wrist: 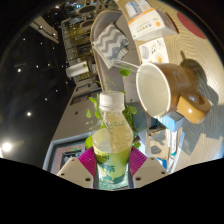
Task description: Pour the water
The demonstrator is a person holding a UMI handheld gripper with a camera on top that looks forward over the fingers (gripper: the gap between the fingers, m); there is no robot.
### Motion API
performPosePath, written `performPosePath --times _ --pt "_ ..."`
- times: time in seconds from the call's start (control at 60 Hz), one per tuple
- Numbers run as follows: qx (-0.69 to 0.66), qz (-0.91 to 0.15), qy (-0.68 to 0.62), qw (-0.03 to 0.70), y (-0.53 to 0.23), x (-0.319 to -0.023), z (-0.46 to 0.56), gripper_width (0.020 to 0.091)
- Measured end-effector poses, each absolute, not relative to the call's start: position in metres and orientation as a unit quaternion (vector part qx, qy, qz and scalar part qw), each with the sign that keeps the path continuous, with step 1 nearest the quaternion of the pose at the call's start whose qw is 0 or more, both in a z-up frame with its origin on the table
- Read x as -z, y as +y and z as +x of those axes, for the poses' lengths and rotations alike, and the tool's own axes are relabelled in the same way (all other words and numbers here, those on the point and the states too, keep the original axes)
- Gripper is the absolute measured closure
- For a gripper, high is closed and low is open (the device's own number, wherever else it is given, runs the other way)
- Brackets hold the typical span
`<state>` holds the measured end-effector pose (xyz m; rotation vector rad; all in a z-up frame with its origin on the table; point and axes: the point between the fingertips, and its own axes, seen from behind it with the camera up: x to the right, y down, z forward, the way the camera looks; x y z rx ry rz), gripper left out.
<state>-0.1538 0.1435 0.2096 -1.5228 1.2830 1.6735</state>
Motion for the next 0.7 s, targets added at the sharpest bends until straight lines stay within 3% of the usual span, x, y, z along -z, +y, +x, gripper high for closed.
performPosePath --times 0.15,0.317,0.417,0.567,0.7 --pt "-0.544 -0.654 0.366 0.378 0.139 -0.248 -0.129 0.0720" --pt "-0.394 -0.713 0.216 0.538 0.128 -0.313 -0.063 0.0714" --pt "-0.286 -0.731 0.143 0.603 0.126 -0.329 -0.019 0.0716" --pt "-0.123 -0.754 0.073 0.641 0.114 -0.310 0.058 0.0718" --pt "-0.040 -0.786 0.041 0.616 0.103 -0.243 0.109 0.0717"
